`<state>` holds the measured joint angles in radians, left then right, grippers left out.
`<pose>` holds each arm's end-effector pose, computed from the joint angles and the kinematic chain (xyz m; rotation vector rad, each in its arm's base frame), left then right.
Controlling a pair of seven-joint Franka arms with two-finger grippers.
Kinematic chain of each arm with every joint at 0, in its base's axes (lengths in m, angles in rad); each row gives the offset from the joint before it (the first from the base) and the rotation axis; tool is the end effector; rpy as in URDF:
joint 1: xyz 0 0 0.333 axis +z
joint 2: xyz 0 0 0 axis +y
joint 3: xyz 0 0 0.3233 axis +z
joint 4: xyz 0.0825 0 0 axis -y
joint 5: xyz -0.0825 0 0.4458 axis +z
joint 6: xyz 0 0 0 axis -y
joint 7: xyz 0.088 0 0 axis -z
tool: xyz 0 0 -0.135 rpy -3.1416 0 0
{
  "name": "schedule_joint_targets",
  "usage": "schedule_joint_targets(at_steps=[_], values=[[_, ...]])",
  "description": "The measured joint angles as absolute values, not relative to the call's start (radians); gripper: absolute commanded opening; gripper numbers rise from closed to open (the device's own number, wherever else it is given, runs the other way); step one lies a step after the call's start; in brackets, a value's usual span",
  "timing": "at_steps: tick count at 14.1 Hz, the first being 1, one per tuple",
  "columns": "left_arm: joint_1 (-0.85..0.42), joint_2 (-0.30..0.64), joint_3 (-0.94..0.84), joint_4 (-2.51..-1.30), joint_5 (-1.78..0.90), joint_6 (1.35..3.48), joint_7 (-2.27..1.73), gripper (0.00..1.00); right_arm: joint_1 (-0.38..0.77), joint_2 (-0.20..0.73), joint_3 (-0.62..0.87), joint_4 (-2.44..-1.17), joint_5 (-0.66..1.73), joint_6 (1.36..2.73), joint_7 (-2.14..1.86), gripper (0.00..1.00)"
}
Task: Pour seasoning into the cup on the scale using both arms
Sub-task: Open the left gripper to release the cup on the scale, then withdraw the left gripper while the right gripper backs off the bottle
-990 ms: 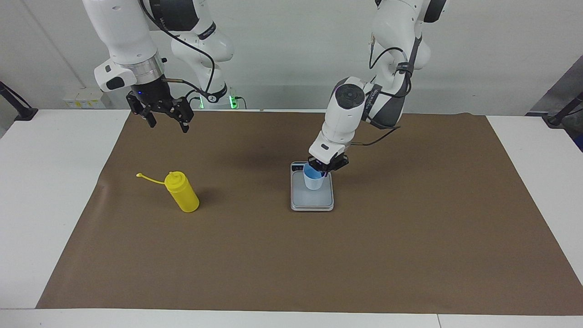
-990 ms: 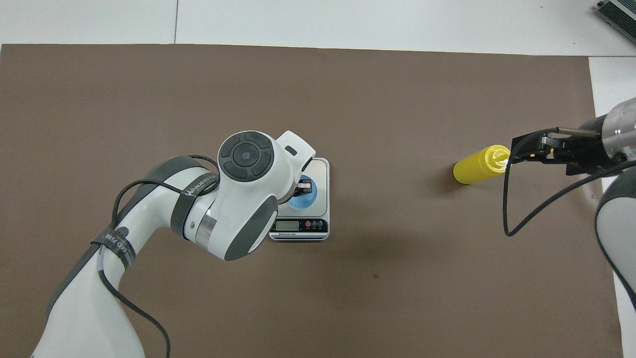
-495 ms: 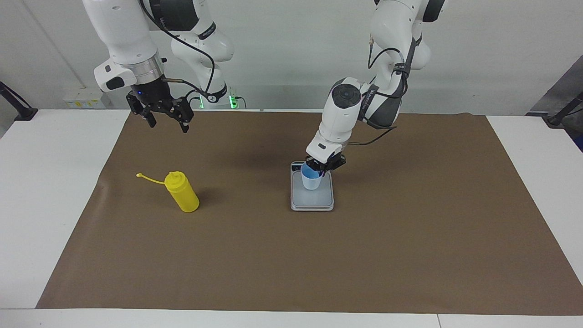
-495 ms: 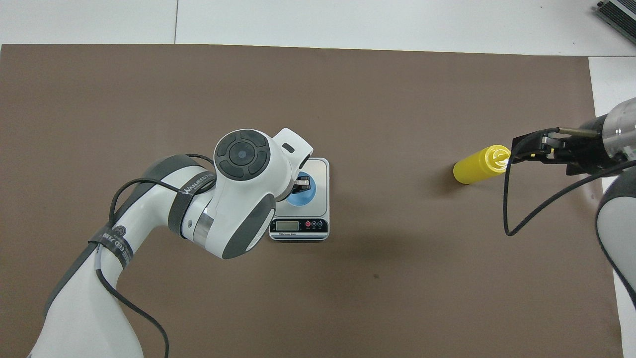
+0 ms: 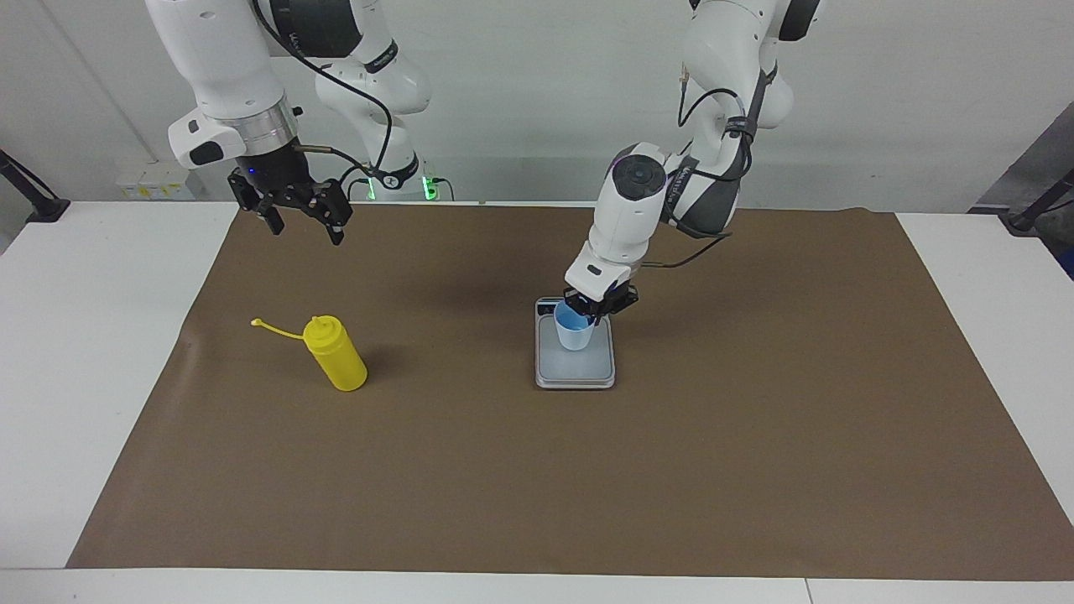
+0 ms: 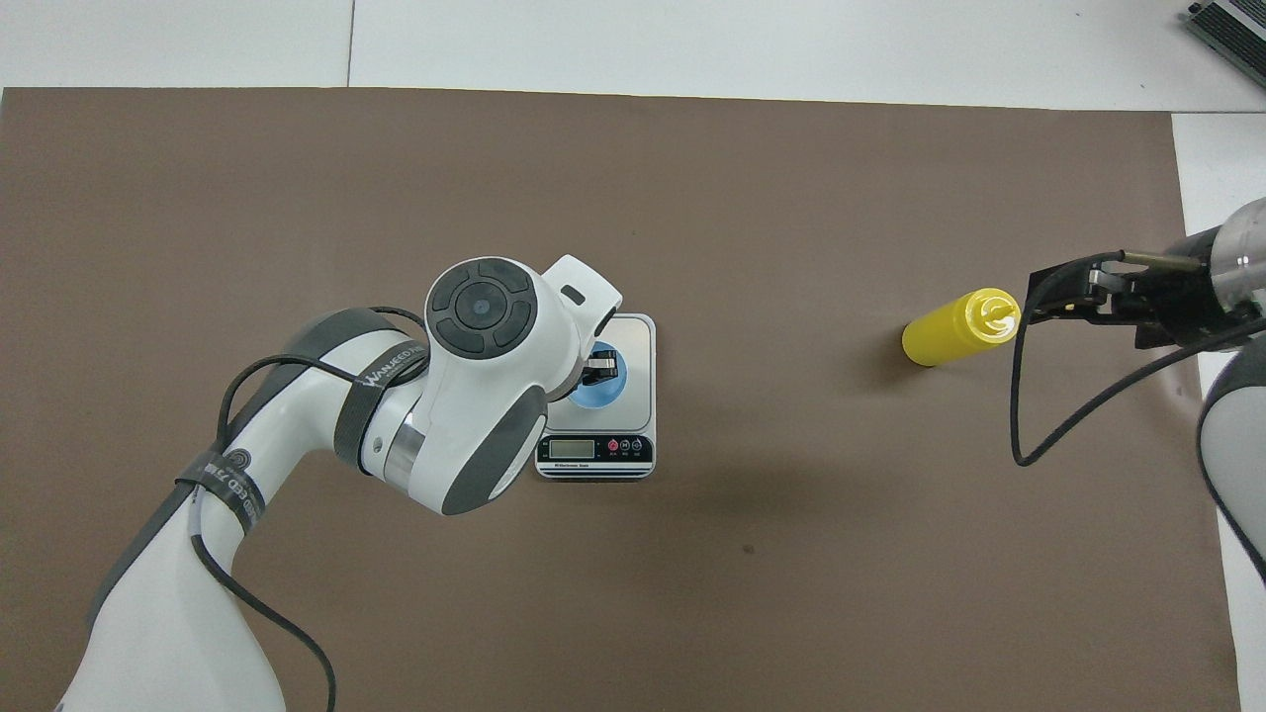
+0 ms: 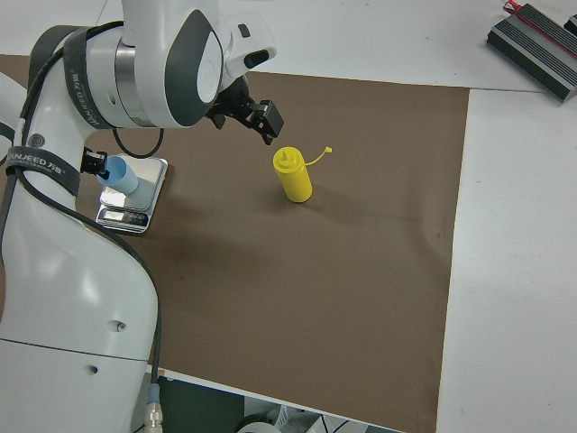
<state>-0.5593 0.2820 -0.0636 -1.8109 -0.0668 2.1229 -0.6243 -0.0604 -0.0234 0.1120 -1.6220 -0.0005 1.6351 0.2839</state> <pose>0.5579 -0.4041 0.3380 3.0623 0.0587 -0.0294 0.6149 0.0324 0.5964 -3.1169 0.3636 -0.0571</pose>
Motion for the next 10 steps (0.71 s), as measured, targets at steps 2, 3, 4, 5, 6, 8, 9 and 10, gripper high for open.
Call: schedule_joint_targets(at_steps=[2,3,4,5,6,8,9,10], values=[[-0.559,0.282,-0.063,-1.815,-0.066,2.123,-0.624,1.00,-0.064,-0.023,0.112,-1.622,-0.001,1.635,0.284,1.00],[-0.559,0.281,-0.062,-1.815,-0.064,2.123,-0.624,1.00,-0.064,-0.023,0.112,-1.622,-0.001,1.635,0.284,1.00],[-0.559,0.279,-0.058,-1.813,-0.061,2.123,-0.624,1.00,-0.064,-0.023,0.112,-1.622,-0.001,1.635,0.284,1.00],[-0.556,0.271,-0.053,-1.808,-0.053,2.119,-0.624,1.00,-0.065,-0.023,0.112,-1.622,-0.001,1.635,0.284,1.00],[-0.549,0.260,-0.046,-1.796,-0.047,2.108,-0.624,1.00,-0.066,-0.023,0.112,-1.622,-0.001,1.635,0.284,1.00],[-0.509,0.220,-0.043,-1.763,-0.038,2.067,-0.618,1.00,-0.067,-0.023,0.112,-1.622,-0.001,1.635,0.284,1.00],[-0.484,0.194,-0.041,-1.750,-0.037,2.042,-0.605,1.00,-0.067,-0.023,0.112,-1.622,-0.001,1.635,0.284,1.00],[-0.462,0.170,-0.041,-1.744,-0.036,2.023,-0.587,1.00,-0.069,-0.023,0.112,-1.623,-0.001,1.635,0.279,1.00]])
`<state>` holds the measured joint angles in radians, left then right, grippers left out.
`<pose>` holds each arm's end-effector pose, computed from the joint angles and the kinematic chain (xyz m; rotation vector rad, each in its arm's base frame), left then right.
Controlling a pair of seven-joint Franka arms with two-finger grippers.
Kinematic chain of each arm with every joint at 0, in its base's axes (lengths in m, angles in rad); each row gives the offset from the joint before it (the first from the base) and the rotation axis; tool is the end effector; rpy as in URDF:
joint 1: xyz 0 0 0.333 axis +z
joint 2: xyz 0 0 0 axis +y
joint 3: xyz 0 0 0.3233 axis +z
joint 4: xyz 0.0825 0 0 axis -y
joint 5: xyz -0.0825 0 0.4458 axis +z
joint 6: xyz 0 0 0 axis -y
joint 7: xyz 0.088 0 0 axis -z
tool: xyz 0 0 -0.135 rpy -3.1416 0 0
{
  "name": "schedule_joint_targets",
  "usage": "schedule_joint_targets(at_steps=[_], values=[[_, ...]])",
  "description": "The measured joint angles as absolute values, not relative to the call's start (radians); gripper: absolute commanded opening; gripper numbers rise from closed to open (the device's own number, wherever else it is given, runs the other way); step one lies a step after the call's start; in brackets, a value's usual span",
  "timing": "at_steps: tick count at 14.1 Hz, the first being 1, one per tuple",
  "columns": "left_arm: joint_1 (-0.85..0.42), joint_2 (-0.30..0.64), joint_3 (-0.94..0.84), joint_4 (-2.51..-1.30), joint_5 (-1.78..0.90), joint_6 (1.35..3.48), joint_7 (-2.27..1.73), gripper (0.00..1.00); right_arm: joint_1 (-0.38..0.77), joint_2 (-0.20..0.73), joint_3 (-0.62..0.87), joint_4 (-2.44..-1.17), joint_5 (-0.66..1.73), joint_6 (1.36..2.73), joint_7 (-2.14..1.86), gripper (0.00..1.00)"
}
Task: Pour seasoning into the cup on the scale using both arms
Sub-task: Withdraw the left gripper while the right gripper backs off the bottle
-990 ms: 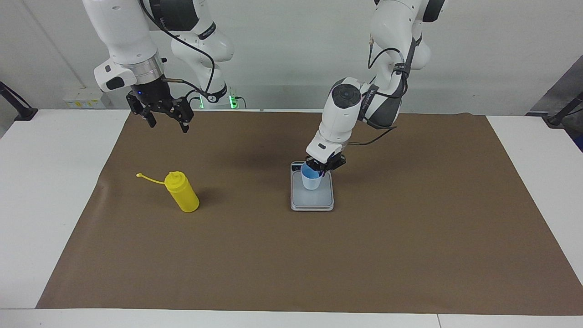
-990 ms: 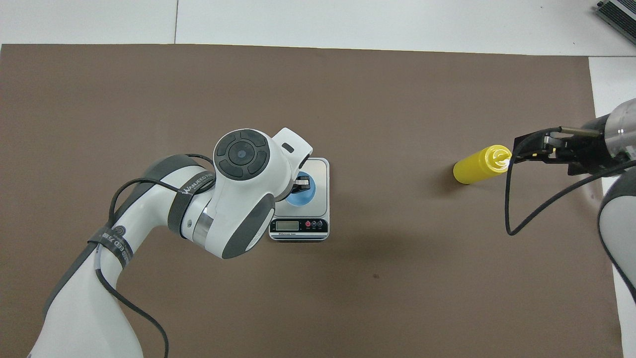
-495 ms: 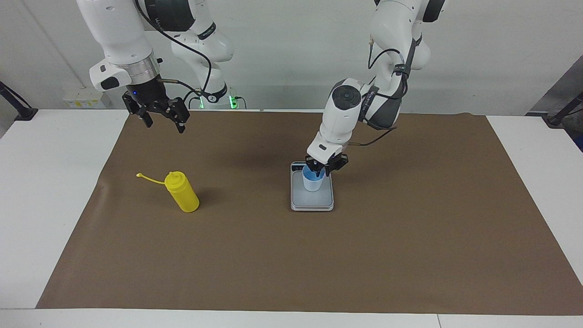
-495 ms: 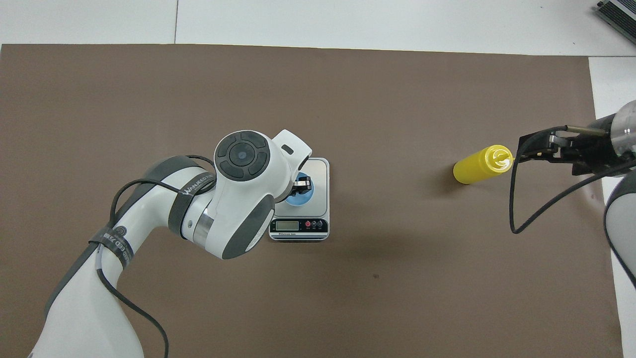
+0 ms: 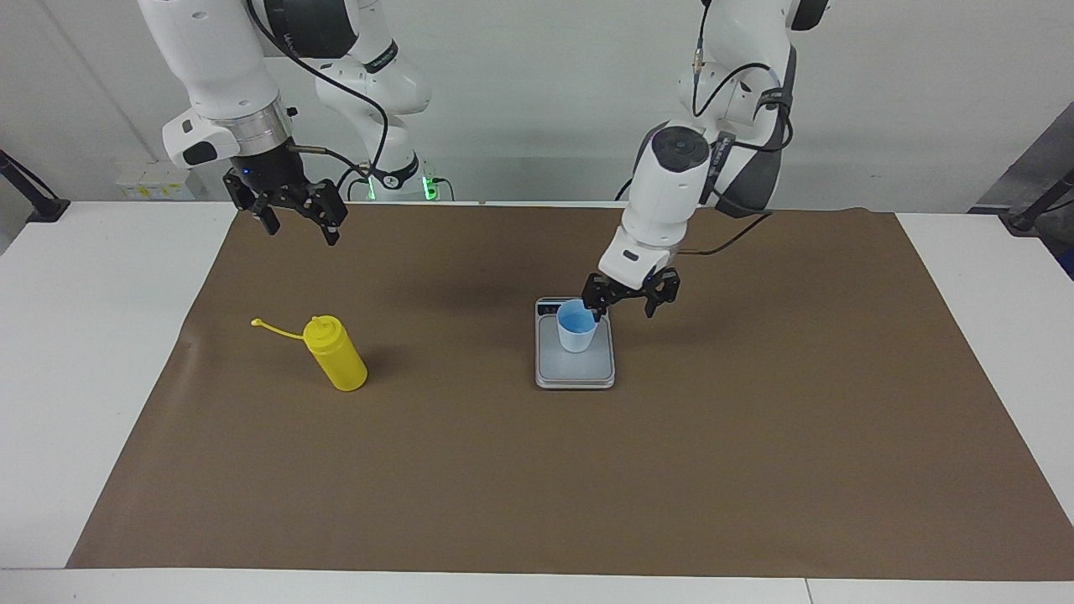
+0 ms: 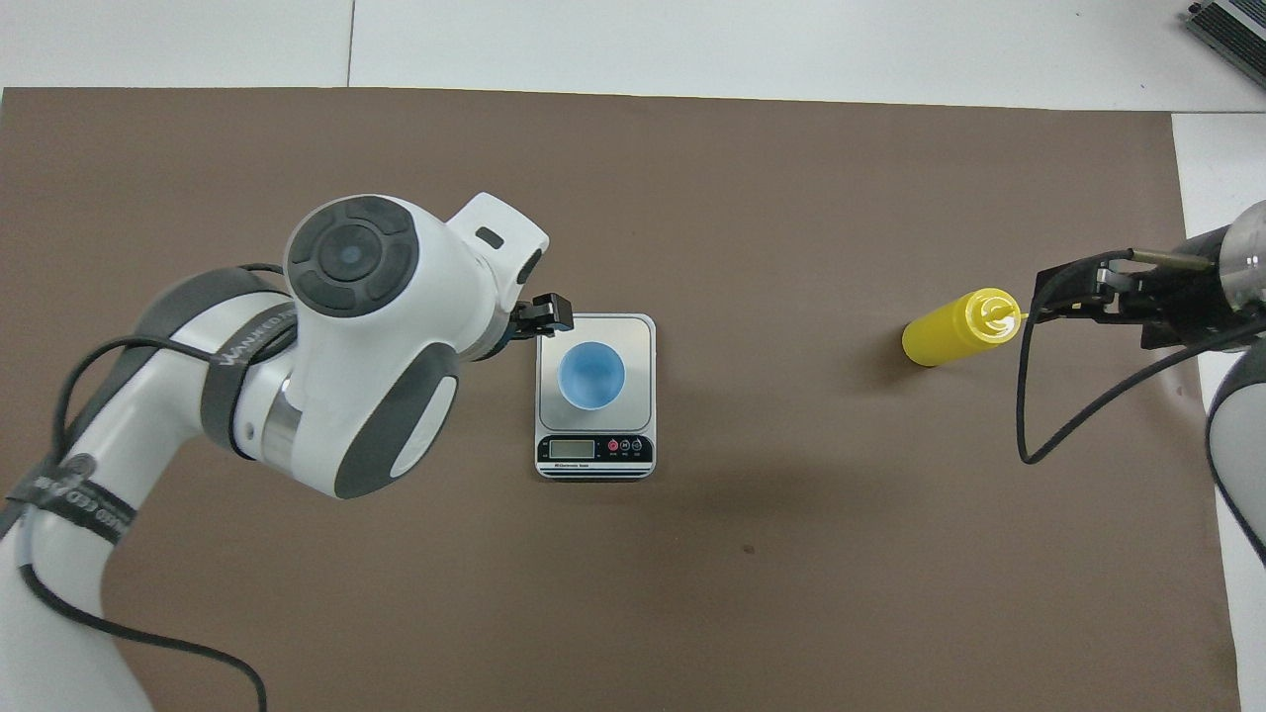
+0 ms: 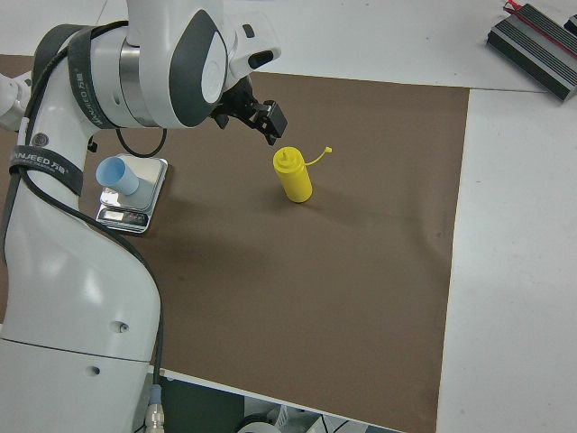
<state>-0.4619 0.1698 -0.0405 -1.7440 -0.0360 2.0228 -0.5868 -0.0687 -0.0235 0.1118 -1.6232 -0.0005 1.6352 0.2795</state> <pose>0.6001 -0.3318 0.4410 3.0451 0.1513 0.1108 0.6151 0.0271 0.5958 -3.1166 0.3700 -0.0555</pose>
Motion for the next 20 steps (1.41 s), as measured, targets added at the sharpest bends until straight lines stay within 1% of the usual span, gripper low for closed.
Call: schedule_joint_targets(at_steps=[2,5,8,12,15,17,20], values=[[-0.412,0.119,-0.040,-1.741,-0.035,1.984,-0.527,1.00,-0.084,-0.024,0.112,-1.630,0.000,1.635,0.236,1.00],[-0.325,0.046,-0.038,-1.741,-0.035,1.911,-0.392,1.00,-0.141,-0.035,0.110,-1.672,-0.001,1.648,0.116,1.00],[-0.243,-0.002,-0.036,-1.741,-0.035,1.837,-0.239,1.00,-0.210,-0.078,0.109,-1.794,0.034,1.773,-0.082,1.00],[-0.145,-0.020,-0.034,-1.742,-0.035,1.776,-0.007,1.00,-0.340,-0.124,0.106,-1.962,0.193,1.934,-0.450,1.00],[-0.093,-0.026,-0.034,-1.741,-0.035,1.756,0.087,1.00,-0.402,-0.124,0.105,-2.062,0.336,2.053,-0.678,1.00],[-0.083,-0.029,-0.033,-1.728,-0.035,1.733,0.111,1.00,-0.434,-0.113,0.105,-2.116,0.452,2.102,-0.845,1.00],[-0.082,-0.031,-0.032,-1.654,-0.034,1.652,0.113,1.00,-0.499,-0.038,0.104,-2.153,0.653,2.141,-1.145,1.00]])
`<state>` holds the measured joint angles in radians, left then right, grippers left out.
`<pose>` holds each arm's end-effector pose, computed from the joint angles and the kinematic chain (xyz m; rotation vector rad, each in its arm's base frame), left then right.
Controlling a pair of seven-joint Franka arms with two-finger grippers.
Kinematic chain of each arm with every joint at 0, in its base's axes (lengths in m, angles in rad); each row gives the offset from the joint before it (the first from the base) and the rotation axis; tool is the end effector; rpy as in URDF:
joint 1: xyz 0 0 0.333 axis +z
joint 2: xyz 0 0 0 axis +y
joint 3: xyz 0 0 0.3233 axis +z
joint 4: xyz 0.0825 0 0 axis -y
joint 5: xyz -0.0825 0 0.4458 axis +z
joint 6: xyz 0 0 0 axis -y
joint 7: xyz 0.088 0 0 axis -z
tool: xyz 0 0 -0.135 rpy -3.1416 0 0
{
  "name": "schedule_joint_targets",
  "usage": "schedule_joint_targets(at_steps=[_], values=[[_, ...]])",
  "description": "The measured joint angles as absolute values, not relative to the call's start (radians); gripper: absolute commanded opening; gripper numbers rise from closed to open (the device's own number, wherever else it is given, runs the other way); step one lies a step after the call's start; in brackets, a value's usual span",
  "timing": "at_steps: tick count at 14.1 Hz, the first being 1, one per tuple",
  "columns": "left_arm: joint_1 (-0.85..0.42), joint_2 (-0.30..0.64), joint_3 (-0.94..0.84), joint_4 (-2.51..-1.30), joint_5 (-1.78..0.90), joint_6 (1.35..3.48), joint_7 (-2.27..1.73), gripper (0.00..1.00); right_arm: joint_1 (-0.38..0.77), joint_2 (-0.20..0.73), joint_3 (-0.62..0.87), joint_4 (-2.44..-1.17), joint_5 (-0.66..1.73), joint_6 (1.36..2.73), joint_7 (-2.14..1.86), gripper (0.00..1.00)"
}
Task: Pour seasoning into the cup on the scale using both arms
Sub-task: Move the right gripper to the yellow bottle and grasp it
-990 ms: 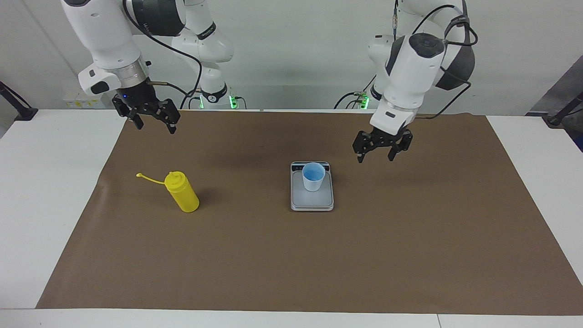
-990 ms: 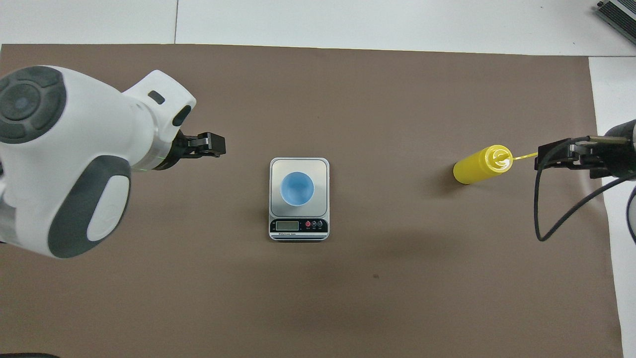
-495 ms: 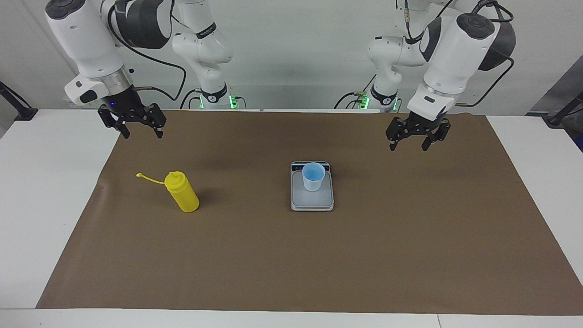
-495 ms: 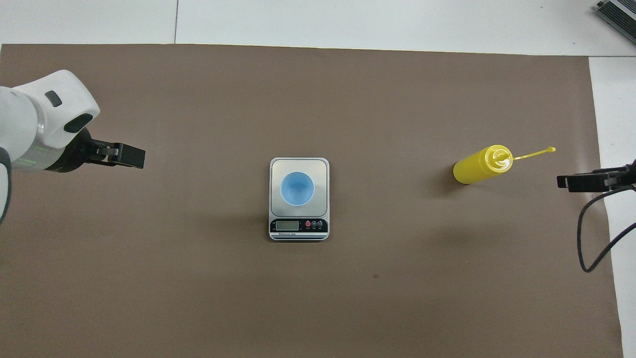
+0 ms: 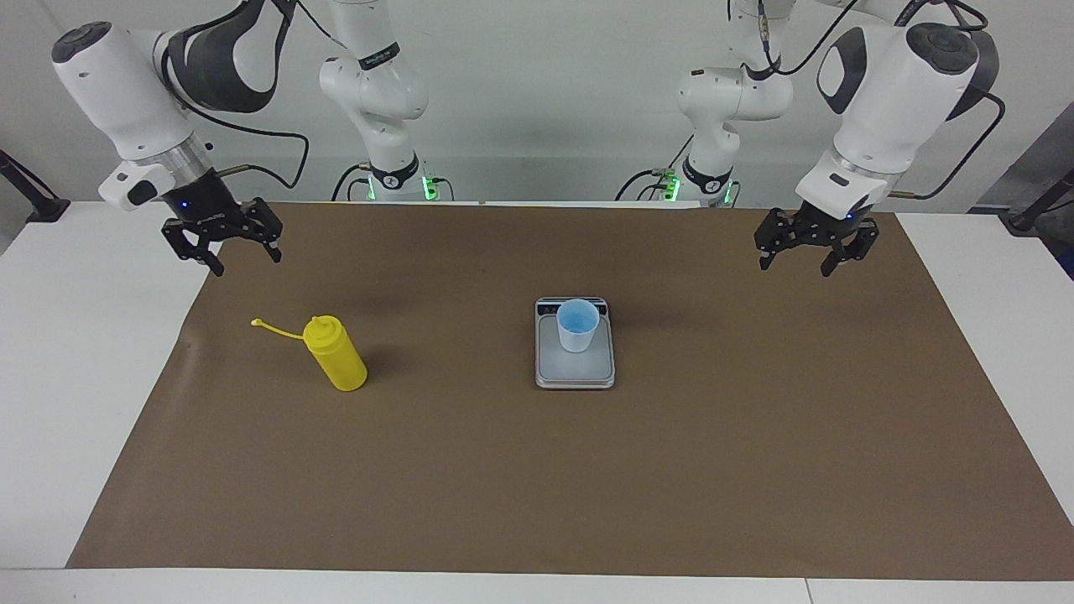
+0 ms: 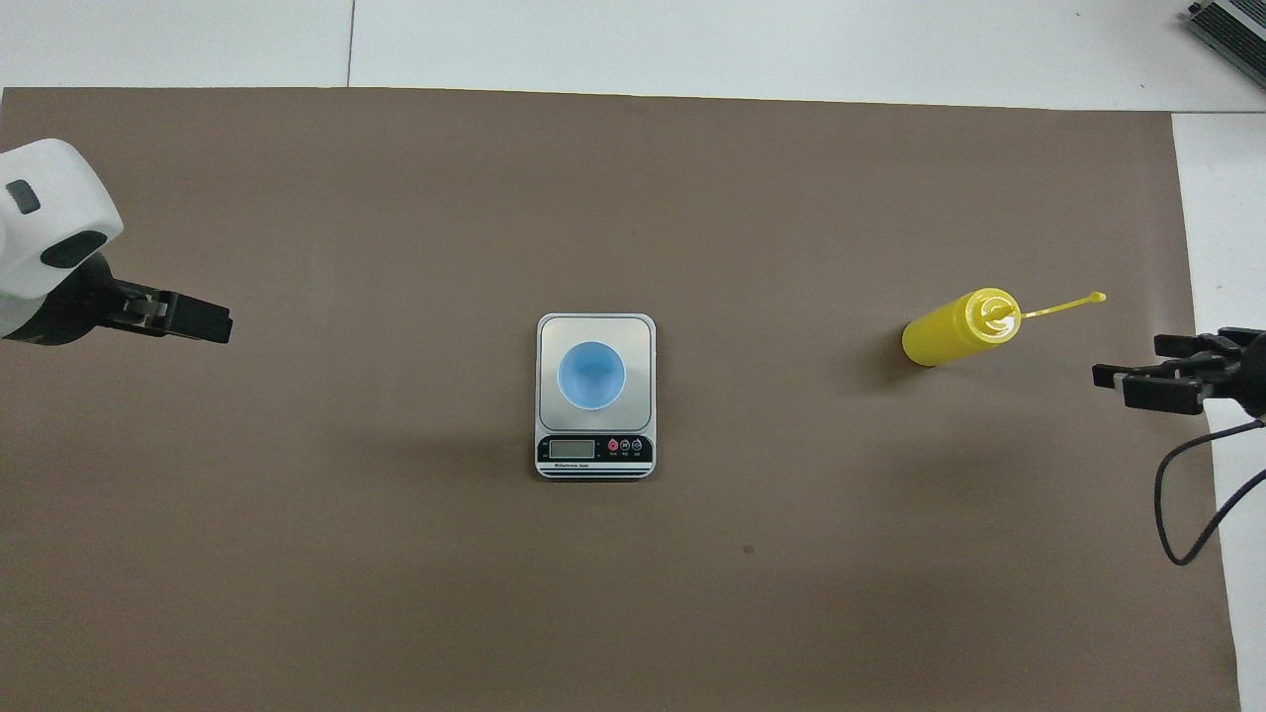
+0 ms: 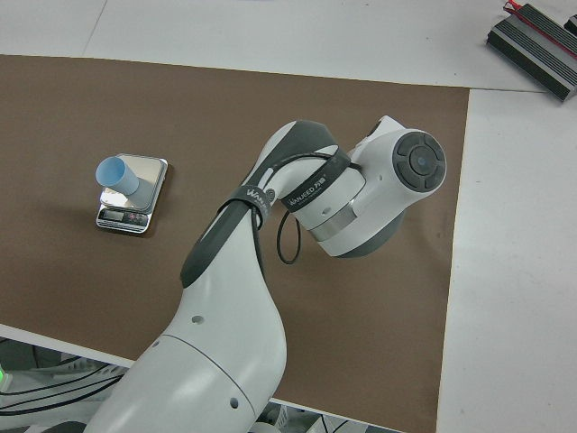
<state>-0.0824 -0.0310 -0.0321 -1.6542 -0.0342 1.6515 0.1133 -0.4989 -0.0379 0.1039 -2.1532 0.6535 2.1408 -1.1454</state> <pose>0.6092 -0.0747 0.5853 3.0884 -0.3497 0.0439 0.5626 -0.1908 0.3775 -2.6590 -0.5332 -0.5556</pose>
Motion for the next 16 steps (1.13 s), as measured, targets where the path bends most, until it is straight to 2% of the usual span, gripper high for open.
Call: schedule_joint_targets(at_steps=[4,10,16], values=[[-0.060,-0.036,-0.031,-1.651,-0.033,1.634,0.123,1.00,-0.515,0.053,0.106,-2.193,0.897,2.185,-1.403,1.00],[-0.056,-0.037,-0.031,-1.650,-0.035,1.634,0.123,1.00,-0.456,0.083,0.111,-2.263,1.195,2.218,-1.657,1.00],[-0.055,-0.038,-0.031,-1.601,-0.048,1.596,0.091,1.00,-0.394,0.117,0.115,-2.265,1.347,2.243,-1.836,1.00]])
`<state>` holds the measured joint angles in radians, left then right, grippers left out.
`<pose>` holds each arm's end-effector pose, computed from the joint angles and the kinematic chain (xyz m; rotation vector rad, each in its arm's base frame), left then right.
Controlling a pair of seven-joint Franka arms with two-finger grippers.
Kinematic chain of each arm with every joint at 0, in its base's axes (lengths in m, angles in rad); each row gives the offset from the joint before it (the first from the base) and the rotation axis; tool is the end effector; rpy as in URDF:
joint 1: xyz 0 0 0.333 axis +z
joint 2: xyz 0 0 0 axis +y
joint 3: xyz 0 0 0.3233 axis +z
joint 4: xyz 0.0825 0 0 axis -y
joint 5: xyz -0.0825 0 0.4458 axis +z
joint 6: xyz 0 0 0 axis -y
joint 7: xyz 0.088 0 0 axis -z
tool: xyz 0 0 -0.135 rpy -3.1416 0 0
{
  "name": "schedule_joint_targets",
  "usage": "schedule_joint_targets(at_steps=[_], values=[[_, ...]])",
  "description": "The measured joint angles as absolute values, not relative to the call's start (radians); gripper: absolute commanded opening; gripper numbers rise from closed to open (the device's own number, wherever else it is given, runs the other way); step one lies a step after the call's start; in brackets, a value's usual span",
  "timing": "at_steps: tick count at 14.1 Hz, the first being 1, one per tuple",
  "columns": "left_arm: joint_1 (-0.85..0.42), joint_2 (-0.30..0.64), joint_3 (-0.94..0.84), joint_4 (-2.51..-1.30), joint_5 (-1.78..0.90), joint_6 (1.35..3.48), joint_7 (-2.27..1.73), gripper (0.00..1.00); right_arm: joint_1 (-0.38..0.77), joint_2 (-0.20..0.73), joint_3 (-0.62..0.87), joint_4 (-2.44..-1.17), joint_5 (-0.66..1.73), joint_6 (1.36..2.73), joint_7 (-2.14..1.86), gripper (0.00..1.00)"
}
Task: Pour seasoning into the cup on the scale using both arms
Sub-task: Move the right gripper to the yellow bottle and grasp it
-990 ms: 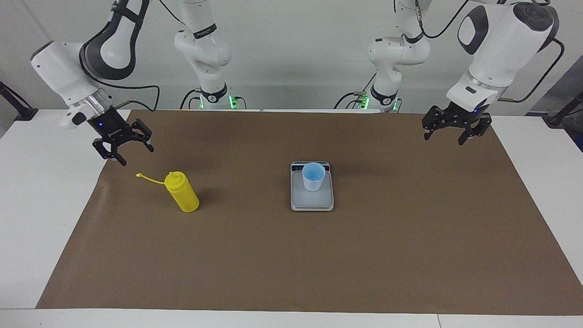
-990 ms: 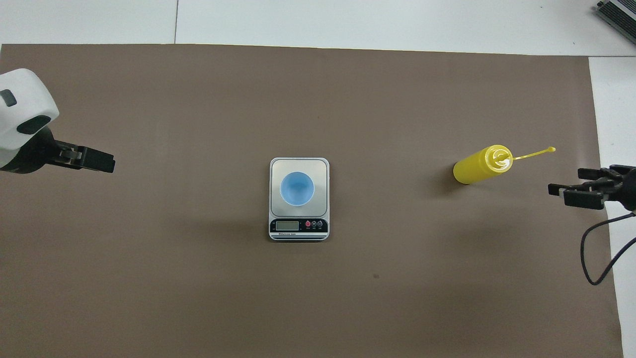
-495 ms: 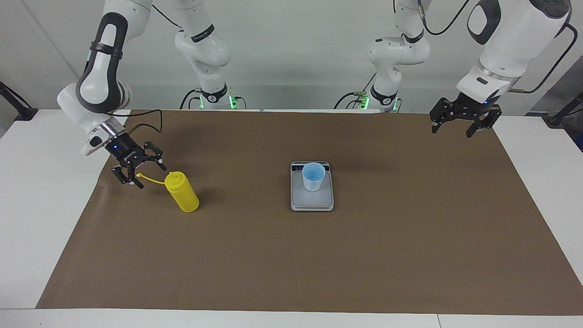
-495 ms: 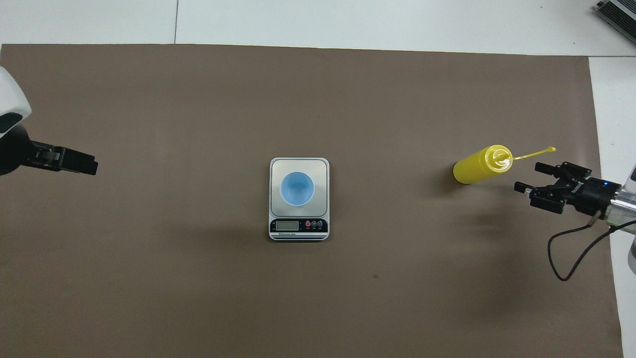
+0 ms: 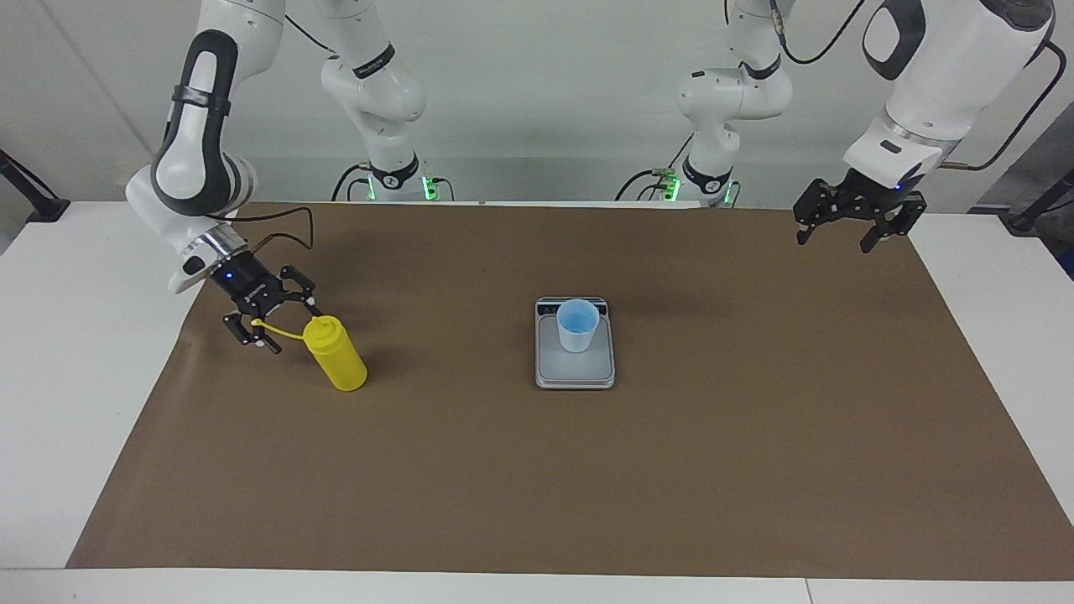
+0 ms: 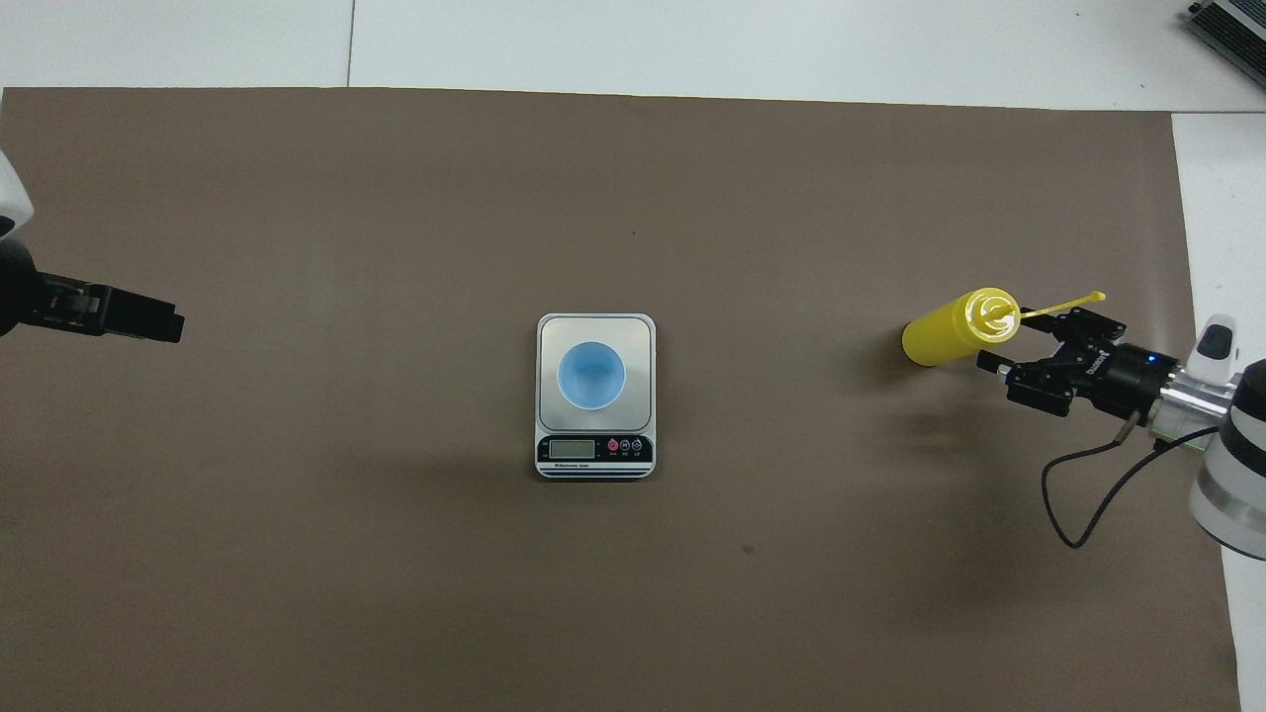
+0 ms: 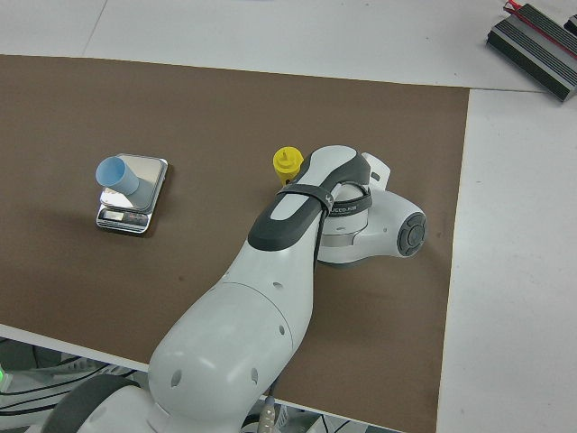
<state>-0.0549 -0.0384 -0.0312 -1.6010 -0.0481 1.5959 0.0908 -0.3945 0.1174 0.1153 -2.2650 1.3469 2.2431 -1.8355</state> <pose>0.6048 -0.0589 0.6135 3.0823 -0.2727 0.0517 0.5749 -0.1127 0.2602 -2.2780 -0.6579 -1.0128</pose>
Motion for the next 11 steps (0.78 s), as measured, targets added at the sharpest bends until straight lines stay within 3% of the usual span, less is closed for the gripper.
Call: schedule_joint_targets(at_steps=[11], values=[[-0.055,-0.038,-0.034,-1.603,-0.045,1.590,0.064,1.00,-0.328,0.164,0.120,-2.260,1.461,2.266,-1.965,1.00]])
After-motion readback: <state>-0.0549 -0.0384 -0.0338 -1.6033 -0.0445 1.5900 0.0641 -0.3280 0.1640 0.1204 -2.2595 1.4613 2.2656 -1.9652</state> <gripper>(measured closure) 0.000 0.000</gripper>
